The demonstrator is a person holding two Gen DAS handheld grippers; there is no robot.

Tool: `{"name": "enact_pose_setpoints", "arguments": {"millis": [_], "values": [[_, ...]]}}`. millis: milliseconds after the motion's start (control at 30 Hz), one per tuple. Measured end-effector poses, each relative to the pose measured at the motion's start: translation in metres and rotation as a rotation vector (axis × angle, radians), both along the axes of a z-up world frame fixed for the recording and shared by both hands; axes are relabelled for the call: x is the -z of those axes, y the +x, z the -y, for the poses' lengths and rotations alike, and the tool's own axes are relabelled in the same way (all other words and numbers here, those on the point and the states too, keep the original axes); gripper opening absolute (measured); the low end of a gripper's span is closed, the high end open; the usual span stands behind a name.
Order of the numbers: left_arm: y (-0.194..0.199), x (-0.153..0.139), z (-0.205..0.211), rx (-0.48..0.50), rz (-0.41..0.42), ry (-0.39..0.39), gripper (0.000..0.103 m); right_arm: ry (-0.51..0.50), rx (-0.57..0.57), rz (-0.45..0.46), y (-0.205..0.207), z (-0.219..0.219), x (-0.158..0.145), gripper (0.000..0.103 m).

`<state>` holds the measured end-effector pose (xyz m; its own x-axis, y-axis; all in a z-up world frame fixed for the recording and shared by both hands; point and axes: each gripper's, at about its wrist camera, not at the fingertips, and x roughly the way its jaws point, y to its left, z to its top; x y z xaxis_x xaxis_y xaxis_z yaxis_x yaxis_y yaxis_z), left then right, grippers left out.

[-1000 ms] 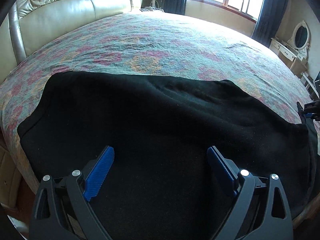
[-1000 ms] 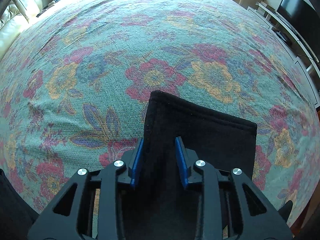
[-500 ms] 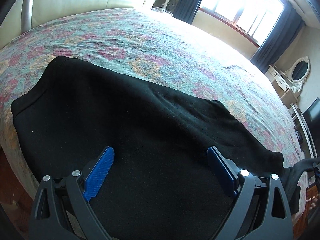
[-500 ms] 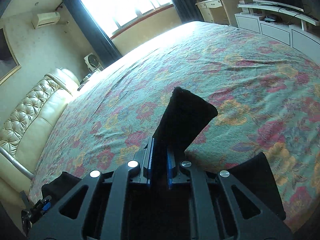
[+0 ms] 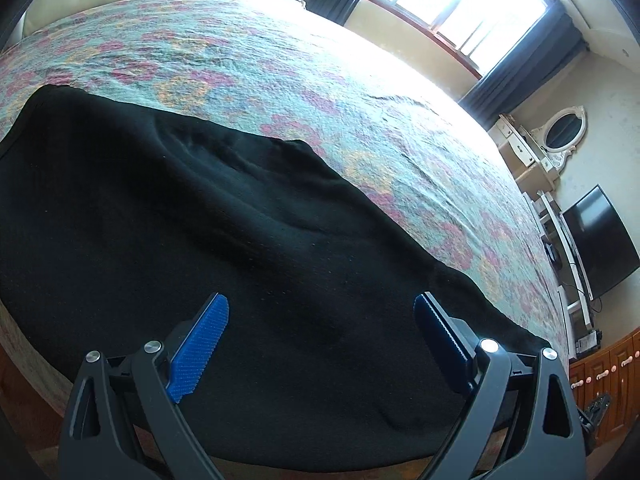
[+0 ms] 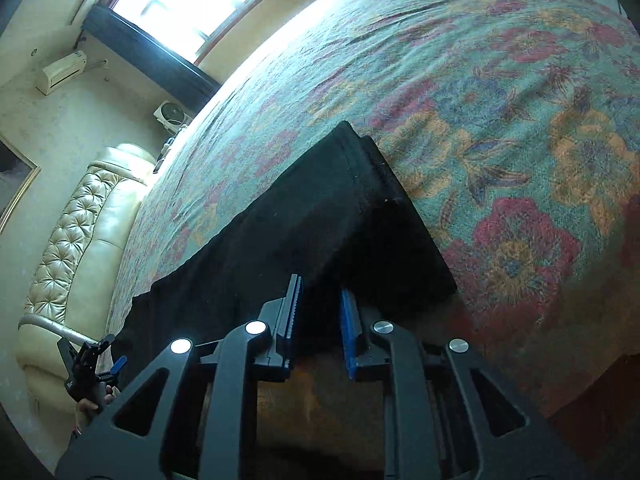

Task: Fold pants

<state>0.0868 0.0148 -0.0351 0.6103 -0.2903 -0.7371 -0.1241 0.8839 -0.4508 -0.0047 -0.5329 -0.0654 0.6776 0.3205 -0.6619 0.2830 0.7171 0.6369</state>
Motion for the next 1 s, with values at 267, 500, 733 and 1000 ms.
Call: {"name": "enact_pose_setpoints", "arguments": {"millis": [267,500,733,1000], "values": [[-0.001,0.008,0.043,0.062,-0.027,-0.046,0.093,0.212,0.085,0.084,-0.017,0.025,0.01,0.06],[-0.025,-0.002,0.072,0.113,0.02,-0.113,0.093,0.386,0.168,0.114,-0.002,0.029,0.034,0.051],[-0.048,-0.015,0.129,0.319,0.058,-0.223,0.093,0.342,0.167,0.096,-0.005,0.024,0.033,0.006],[-0.056,0.007,0.193,0.447,-0.046,-0.423,0.093,0.372,0.182,0.078,-0.014,0.031,0.054,0.006]]}}
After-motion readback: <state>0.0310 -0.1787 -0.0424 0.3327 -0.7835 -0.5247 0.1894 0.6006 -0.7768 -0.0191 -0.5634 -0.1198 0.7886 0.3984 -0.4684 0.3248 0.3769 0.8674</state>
